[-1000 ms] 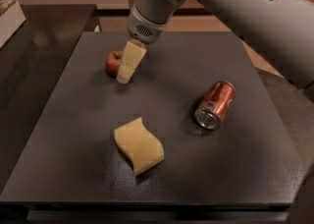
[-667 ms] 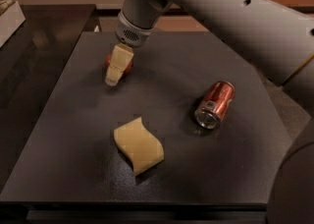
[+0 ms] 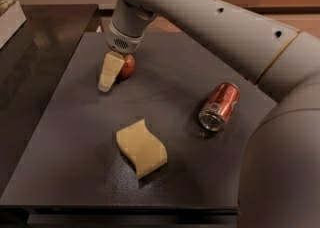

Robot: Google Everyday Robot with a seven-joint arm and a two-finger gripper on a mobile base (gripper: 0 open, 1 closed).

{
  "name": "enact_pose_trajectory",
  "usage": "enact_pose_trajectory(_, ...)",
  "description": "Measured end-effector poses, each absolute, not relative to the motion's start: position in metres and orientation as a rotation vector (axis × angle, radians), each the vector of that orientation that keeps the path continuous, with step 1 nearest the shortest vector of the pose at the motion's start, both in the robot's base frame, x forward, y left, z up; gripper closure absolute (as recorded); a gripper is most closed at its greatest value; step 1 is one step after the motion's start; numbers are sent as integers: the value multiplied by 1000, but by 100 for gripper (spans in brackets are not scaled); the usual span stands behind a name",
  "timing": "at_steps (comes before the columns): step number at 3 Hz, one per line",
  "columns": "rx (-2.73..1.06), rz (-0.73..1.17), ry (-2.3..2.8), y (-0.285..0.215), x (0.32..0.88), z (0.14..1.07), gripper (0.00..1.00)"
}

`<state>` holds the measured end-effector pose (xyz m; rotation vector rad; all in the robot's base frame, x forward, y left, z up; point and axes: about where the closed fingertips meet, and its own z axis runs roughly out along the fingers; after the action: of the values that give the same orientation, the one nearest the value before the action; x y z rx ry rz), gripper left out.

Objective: Move apple near sponge

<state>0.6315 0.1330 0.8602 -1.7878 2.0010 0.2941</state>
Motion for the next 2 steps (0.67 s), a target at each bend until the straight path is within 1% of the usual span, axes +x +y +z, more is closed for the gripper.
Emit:
enact_pose_trajectory(1,-1779,282,2015,126,639,857,0)
enact_pose_trajectory(2,-1772,271,2026,117,643,855,18)
